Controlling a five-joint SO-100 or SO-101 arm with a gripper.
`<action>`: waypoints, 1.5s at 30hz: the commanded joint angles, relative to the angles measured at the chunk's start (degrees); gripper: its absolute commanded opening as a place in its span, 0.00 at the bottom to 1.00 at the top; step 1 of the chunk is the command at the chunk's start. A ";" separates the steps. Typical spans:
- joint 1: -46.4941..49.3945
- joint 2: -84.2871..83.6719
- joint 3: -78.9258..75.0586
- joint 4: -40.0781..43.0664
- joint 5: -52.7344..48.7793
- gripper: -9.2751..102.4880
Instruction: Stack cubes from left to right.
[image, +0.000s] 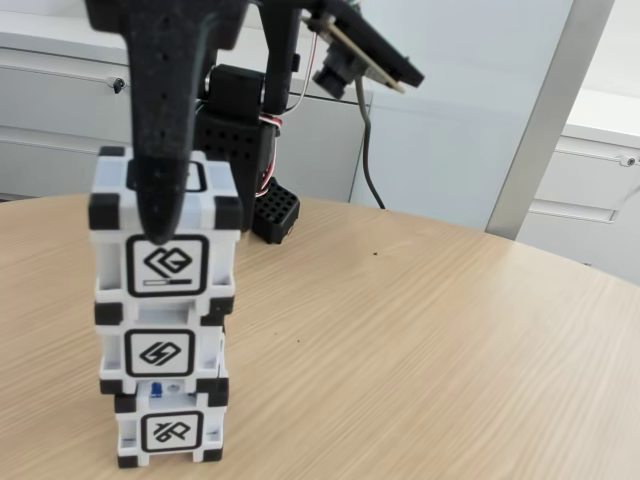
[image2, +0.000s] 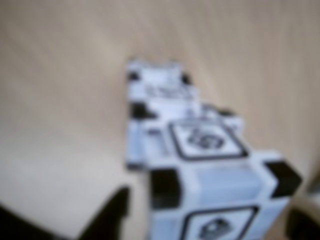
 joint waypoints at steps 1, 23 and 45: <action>0.44 6.94 -1.32 0.62 0.79 0.39; -15.03 27.25 -1.41 0.18 12.92 0.08; -19.34 66.80 27.16 -15.03 14.06 0.08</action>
